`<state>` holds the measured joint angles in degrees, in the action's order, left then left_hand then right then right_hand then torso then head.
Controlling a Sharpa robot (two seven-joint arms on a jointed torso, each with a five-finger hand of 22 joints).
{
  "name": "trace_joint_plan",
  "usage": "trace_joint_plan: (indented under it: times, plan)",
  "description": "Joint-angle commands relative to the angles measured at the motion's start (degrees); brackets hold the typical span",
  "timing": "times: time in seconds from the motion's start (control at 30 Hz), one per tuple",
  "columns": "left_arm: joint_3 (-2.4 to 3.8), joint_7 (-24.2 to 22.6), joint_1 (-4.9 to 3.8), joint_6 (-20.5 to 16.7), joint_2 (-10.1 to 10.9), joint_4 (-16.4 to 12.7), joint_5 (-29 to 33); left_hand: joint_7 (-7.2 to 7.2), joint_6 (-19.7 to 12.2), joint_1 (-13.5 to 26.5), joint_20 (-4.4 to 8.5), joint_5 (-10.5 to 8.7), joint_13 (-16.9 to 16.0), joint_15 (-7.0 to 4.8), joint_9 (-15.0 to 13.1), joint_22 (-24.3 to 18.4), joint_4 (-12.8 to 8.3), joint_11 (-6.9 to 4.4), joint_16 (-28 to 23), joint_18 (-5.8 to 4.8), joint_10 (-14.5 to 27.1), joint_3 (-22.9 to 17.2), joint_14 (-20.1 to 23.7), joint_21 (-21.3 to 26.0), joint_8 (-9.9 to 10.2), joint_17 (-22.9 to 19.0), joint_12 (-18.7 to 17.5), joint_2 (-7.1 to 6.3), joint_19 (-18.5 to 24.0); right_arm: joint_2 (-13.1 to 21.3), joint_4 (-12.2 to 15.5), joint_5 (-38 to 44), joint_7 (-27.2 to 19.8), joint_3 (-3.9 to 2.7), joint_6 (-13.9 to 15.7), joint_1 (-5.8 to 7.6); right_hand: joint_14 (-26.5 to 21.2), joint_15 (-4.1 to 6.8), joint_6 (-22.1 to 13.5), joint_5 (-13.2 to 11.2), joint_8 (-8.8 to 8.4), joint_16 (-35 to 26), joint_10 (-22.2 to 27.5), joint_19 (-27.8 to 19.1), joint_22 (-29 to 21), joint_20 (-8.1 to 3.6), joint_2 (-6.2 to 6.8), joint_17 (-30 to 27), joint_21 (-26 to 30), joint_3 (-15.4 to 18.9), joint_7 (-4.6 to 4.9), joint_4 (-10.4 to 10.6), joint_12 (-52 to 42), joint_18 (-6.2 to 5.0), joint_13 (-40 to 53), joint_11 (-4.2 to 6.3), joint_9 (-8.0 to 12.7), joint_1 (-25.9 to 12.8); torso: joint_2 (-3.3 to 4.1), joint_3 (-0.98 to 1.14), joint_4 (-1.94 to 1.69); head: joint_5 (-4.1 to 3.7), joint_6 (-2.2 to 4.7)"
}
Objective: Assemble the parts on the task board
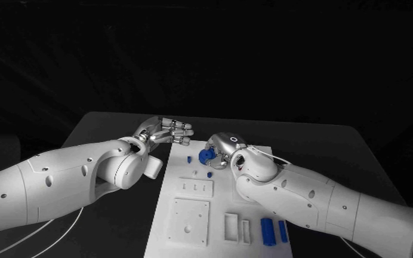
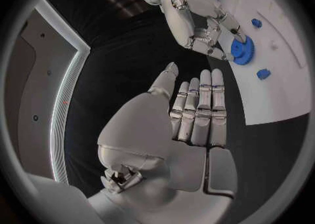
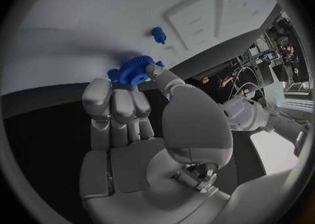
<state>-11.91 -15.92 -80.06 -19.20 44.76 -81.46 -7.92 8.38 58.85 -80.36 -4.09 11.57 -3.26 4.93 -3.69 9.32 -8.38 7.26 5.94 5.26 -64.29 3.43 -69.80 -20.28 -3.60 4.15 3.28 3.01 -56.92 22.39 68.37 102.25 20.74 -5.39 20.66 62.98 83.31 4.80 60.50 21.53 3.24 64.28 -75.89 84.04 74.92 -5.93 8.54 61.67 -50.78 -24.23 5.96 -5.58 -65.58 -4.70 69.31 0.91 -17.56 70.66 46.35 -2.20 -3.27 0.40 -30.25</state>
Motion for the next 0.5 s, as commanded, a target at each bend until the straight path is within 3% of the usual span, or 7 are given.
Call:
trace_joint_plan:
  times: [0.03,0.5]
  plan:
    - [0.06,-0.34,-0.06,0.73,-0.20,-0.03,-0.18,0.04,-0.36,-0.11,-0.07,0.04,-0.08,0.23,-0.03,-0.07,-0.26,-0.08,0.31,-0.89,0.07,0.05,-0.22,-0.07,-0.01,0.03,0.14,0.24,-0.14,-0.45,-0.57,2.10,2.71,0.26,-0.99,-0.08,0.00,0.23,1.98,0.18,0.38,-0.44,-0.10,1.61,6.14,-0.38,0.72,-0.25,0.08,-0.24,-1.22,0.42,0.42,0.81,-0.16,0.30,0.45,0.24,0.02,0.03,0.01,0.12,0.07]
    - [0.07,-0.27,-0.06,0.83,-0.30,0.08,-0.18,0.04,-0.36,-0.11,-0.07,0.04,-0.08,0.23,-0.03,-0.07,-0.26,-0.08,0.31,-0.89,0.07,0.05,-0.22,-0.07,-0.01,0.03,0.14,0.24,-0.14,-1.33,-1.81,2.53,3.99,0.74,-1.19,-0.14,-0.06,0.24,1.85,-0.82,0.36,-0.67,0.08,1.62,6.08,-0.35,0.78,-0.54,0.54,-0.19,-1.18,0.69,0.82,0.83,-0.41,0.29,0.72,0.38,-0.01,0.05,0.14,0.14,0.10]
